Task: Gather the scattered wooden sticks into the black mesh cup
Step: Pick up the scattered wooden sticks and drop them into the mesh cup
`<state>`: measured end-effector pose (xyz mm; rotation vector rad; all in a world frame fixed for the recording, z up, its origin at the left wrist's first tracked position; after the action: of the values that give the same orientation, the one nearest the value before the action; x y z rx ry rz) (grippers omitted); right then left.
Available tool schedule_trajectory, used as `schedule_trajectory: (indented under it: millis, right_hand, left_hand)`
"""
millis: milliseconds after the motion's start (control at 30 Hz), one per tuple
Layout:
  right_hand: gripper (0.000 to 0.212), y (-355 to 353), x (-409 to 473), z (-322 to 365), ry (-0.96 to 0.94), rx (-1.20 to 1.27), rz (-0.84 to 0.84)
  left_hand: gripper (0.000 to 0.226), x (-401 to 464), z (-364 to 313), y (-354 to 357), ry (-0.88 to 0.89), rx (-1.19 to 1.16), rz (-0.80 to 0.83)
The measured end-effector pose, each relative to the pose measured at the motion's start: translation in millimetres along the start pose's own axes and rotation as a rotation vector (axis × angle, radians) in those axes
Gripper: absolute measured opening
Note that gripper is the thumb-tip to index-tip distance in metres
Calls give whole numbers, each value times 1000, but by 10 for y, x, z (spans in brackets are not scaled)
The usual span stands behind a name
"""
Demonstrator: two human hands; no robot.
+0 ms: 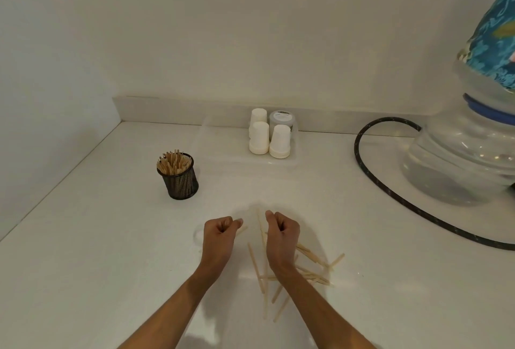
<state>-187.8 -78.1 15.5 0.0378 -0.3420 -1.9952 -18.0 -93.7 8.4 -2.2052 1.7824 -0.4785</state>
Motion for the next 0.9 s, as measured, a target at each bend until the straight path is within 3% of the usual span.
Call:
schedule_trajectory:
  millis: [200, 300, 433, 733, 900]
  right_hand:
    - [60, 51, -133, -170, 48, -101, 146]
    - [59, 135, -88, -148, 65, -85, 182]
    - [61, 394, 74, -26, 141, 73, 203]
    - [58, 1269, 674, 251, 143, 193, 233]
    - [58, 1908, 953, 359, 105, 214, 315]
  left_hand:
    - [57, -54, 122, 143, -48, 29, 170]
    - [62, 20, 114, 93, -57, 41, 168]
    - [66, 231, -4, -118, -58, -47, 93]
    - [67, 973, -552, -1096, 230, -40, -199]
    - [55, 1527, -617, -1531, 149, 62, -307]
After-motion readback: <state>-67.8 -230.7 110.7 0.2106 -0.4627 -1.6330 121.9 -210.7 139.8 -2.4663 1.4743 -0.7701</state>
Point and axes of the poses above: each hand's wrist, its own x-axis towards the middle knuckle, its own y-axis out of the palm, z = x × y, the point moved 7 cm from there along x, towards the middle knuckle, and after that the axes turned 15 degrees about x, right-handed, at the moved point
